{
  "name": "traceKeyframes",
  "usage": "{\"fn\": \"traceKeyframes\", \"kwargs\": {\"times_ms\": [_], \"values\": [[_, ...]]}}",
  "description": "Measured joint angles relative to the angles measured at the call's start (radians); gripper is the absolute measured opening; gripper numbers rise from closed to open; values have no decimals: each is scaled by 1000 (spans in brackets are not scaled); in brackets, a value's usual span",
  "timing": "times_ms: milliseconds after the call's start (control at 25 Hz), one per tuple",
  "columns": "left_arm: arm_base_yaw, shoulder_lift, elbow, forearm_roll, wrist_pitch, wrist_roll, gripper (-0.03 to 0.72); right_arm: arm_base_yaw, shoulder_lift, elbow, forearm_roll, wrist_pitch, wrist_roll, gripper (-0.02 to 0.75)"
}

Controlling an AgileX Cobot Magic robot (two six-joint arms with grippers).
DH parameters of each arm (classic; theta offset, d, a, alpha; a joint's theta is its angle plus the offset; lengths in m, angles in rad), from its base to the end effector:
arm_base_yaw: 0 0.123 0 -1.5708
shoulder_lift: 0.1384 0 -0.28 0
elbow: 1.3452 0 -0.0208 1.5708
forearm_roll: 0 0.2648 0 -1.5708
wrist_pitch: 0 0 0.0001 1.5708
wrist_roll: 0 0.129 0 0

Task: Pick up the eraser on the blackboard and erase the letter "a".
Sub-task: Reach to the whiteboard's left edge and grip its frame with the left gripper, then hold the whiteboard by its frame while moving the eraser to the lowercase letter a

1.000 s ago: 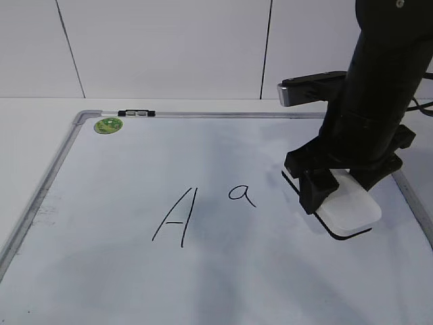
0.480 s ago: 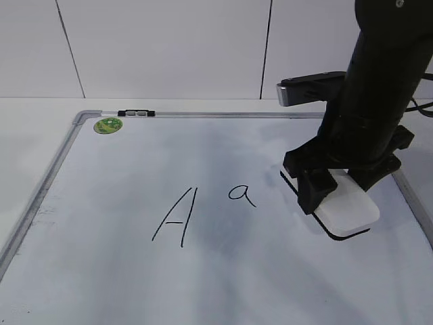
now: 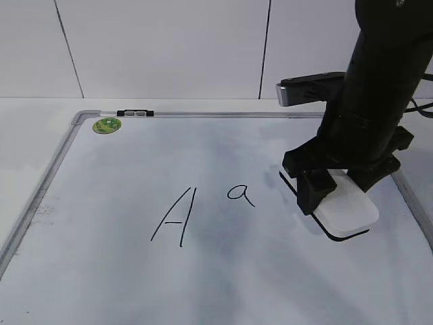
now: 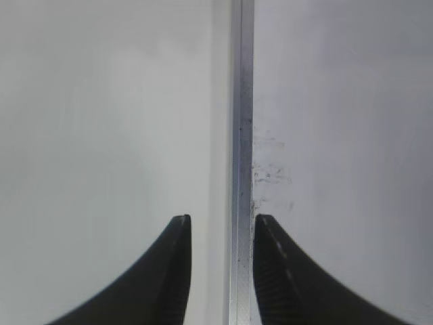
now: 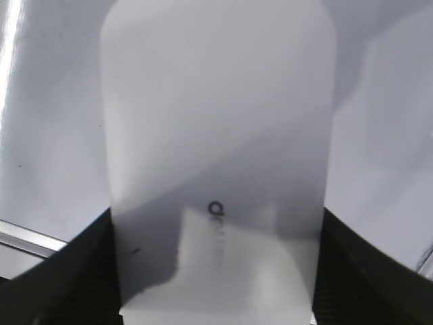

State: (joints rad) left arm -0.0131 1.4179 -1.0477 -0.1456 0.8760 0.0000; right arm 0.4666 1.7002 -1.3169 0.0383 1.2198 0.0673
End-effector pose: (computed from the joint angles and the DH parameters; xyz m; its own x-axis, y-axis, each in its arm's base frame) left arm 0.3076 -0.0184 0.2318 -0.9157 -0.0809 -0.3937 -0.0275 0.9899 -0.1393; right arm 0.3020 0.1573 0.2069 -0.9251 -0.3760 -0.0520 -0.3782 0.9249 0.0402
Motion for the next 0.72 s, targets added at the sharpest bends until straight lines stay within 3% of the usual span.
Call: {"fn": "traceKeyframes", "kwargs": {"times_ms": [720], "values": [[0, 339, -76, -79, 8, 104, 239, 0, 0, 0, -17, 0, 0, 561]]}}
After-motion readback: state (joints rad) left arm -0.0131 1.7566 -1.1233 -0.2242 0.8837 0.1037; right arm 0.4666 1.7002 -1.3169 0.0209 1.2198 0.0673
